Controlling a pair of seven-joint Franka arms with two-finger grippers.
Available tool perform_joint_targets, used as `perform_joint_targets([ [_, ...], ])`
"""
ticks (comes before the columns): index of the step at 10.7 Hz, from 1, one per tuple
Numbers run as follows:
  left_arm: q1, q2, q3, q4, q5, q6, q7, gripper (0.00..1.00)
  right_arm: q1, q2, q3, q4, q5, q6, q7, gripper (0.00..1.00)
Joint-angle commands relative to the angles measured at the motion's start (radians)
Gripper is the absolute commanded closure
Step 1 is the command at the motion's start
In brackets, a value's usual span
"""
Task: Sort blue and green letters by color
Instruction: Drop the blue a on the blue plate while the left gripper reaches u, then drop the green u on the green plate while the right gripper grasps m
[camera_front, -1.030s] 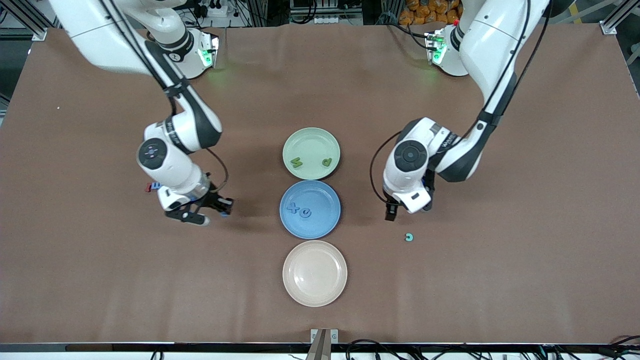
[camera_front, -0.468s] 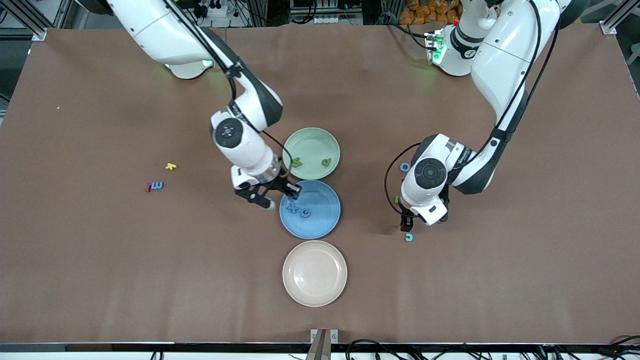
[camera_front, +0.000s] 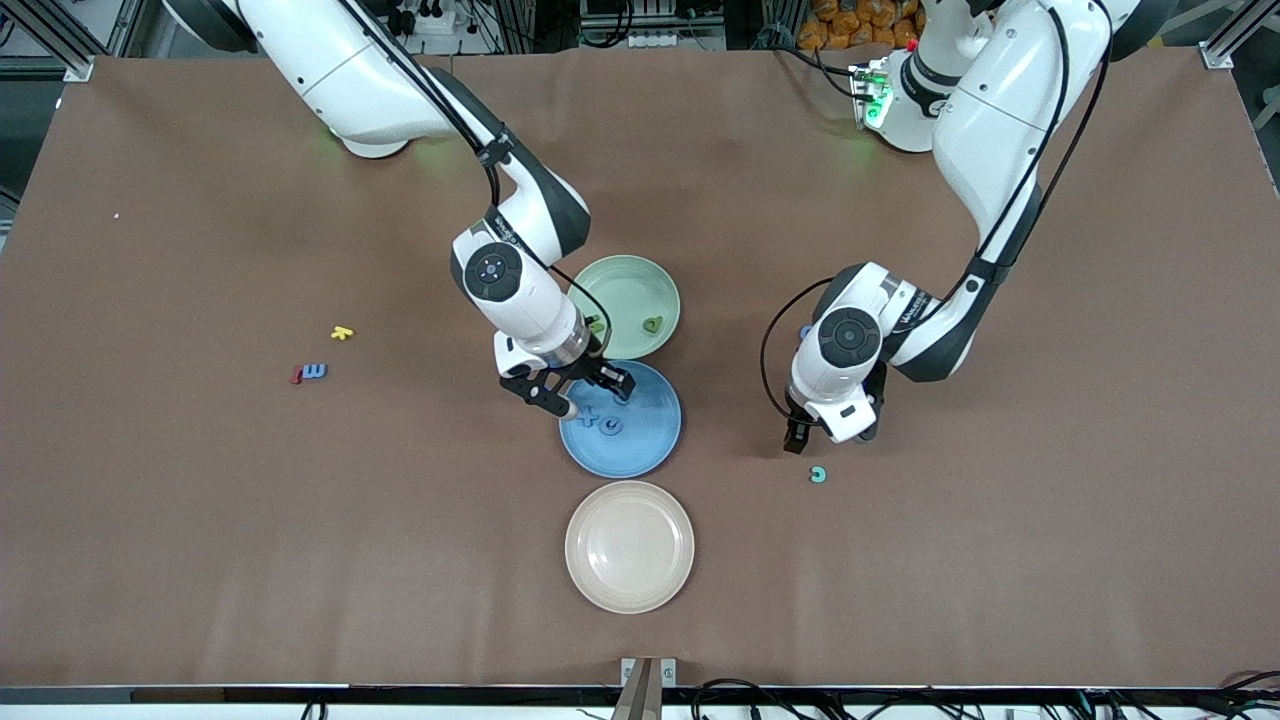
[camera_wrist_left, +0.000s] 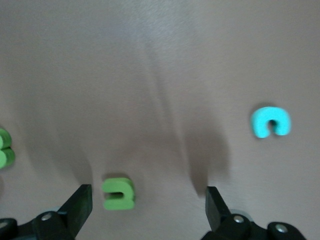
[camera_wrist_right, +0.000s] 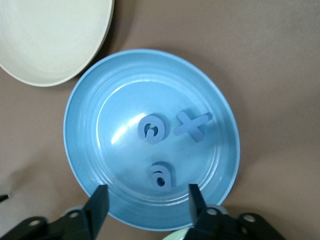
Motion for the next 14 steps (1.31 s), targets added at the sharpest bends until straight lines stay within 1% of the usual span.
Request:
perform_joint_targets([
  [1,0.008,-0.008,-0.008,-0.046,0.018,0.014,0.048,0.00,-0.076,-0.042,0.025,0.008,-0.019,-0.123,-0.019,0.00],
  [2,0.008,-0.008,-0.008,-0.046,0.018,0.012,0.048,0.00,-0.143,-0.104,0.051,-0.034,-0.019,-0.213,-0.081,0.00],
  [3,0.008,-0.008,-0.008,-0.048,0.018,0.011,0.047,0.00,-0.205,-0.173,0.063,-0.108,-0.019,-0.263,-0.158,0.00],
  [5,0.008,-0.008,-0.008,-0.046,0.018,0.009,0.044,0.00,-0.318,-0.299,0.064,-0.249,-0.019,-0.352,-0.336,0.00],
  [7,0.008,-0.010,-0.008,-0.046,0.017,0.009,0.029,0.00,-0.432,-0.370,0.054,-0.302,-0.020,-0.482,-0.567,0.00],
  [8,0.008,-0.009,-0.008,-0.046,0.017,0.009,0.010,0.09,-0.507,-0.393,0.053,-0.335,-0.020,-0.510,-0.747,0.00],
  [9,0.010,-0.012,-0.008,-0.043,0.015,0.009,0.001,0.55,-0.573,-0.416,0.051,-0.381,-0.023,-0.506,-0.933,0.00],
  [10,0.010,-0.012,-0.008,-0.043,0.015,0.009,-0.004,0.96,-0.634,-0.430,0.045,-0.415,-0.042,-0.495,-1.091,0.00],
  [11,0.010,-0.012,-0.008,-0.043,0.015,0.009,-0.004,1.00,-0.680,-0.441,0.030,-0.449,-0.072,-0.469,-1.214,0.00],
  [12,0.010,-0.012,-0.008,-0.043,0.015,0.009,-0.002,1.00,-0.713,-0.445,0.012,-0.481,-0.094,-0.423,-1.323,0.00],
  [14,0.005,-0.013,-0.008,-0.043,0.017,0.008,0.010,1.00,-0.779,-0.445,-0.008,-0.518,-0.103,-0.331,-1.595,0.00],
])
